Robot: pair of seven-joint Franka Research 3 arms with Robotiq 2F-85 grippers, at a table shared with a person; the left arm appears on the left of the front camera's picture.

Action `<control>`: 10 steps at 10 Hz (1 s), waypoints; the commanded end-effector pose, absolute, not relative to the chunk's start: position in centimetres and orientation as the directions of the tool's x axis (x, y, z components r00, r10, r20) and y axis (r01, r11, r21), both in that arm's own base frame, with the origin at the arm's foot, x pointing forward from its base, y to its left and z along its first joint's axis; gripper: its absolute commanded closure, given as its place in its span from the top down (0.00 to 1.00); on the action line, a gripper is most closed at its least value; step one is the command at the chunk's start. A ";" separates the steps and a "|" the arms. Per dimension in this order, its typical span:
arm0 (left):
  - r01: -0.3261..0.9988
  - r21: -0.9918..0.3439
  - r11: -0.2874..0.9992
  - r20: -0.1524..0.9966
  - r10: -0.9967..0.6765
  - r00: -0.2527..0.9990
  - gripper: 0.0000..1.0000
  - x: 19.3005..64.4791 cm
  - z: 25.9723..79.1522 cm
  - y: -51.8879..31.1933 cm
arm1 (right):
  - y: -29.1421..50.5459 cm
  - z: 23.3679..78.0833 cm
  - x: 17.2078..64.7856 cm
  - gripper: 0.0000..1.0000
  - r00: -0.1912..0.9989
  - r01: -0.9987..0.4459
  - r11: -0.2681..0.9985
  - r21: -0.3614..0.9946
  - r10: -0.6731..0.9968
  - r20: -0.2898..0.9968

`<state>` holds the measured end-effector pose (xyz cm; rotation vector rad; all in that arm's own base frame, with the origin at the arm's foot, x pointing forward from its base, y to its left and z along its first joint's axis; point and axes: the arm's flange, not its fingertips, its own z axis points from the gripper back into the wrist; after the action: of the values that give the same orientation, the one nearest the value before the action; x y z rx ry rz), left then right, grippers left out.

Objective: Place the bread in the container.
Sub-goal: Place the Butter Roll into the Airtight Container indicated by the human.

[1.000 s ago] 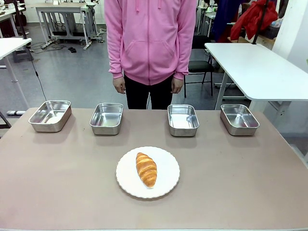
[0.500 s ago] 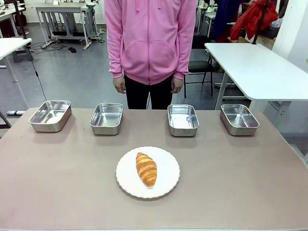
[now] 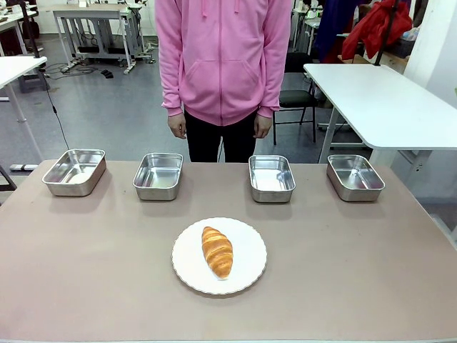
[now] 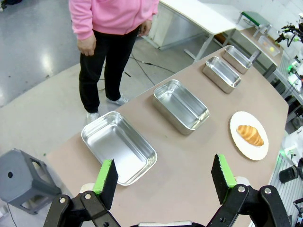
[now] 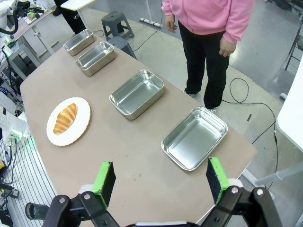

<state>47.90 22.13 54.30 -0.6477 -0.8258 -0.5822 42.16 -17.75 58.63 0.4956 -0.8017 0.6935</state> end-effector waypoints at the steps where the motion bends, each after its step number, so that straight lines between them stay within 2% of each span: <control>1: 0.698 -0.288 0.655 0.817 -0.212 0.537 1.00 47.8 54.4 22.2 | -17.6 58.8 42.1 1.00 0.494 -0.726 0.673 0.140 0.370 0.787; 10: 0.698 -0.288 0.655 0.817 -0.212 0.537 1.00 47.8 54.4 22.2 | -17.6 58.8 42.1 1.00 0.494 -0.726 0.673 0.140 0.370 0.787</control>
<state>47.90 22.13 54.30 -0.6477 -0.8258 -0.5822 42.16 -17.75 58.63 0.4956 -0.8017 0.6935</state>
